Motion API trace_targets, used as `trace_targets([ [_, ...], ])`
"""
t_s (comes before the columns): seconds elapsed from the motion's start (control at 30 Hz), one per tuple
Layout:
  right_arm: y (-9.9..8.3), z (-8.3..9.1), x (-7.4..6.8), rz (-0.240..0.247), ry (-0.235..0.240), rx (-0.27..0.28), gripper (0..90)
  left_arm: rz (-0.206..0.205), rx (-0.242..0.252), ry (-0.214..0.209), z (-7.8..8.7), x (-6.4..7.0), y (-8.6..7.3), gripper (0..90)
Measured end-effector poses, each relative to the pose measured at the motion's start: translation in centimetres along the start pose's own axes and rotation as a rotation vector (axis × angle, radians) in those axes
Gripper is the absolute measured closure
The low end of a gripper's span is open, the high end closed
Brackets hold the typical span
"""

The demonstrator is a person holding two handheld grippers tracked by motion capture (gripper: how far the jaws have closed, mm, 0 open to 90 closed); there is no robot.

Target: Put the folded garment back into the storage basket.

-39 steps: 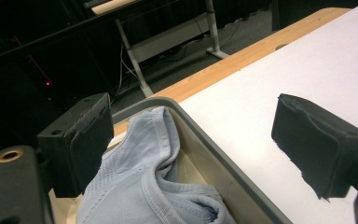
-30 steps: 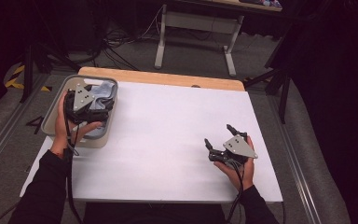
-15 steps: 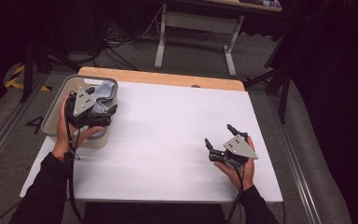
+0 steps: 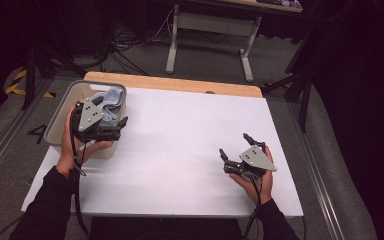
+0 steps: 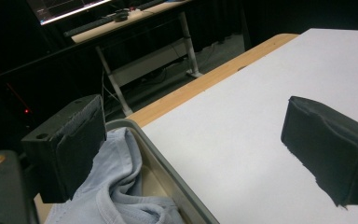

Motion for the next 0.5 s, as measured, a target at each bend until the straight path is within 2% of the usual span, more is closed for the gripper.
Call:
trace_targets([
  [0.13,0.0,0.0,0.0,-0.001,0.002,0.003,10.5,0.001,0.001,-0.008,0.1,0.2,-0.1,7.2],
  [0.33,0.1,0.0,-0.2,0.004,0.007,0.005,10.5,-0.023,0.010,-0.021,0.2,0.9,0.0,6.6],
  [0.5,0.1,0.0,-0.4,0.007,0.012,0.003,10.5,-0.016,0.022,-0.034,0.3,1.2,0.1,6.2],
])
Point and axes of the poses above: each handheld gripper's, and its own axes: z roughly backward along the jaws, y roughly out of its top, x roughly to its right, the point moved 7 cm from there along -z, roughly forward along the jaws, and after that the axes turned 4 degrees about z, right-handed, at the moved point
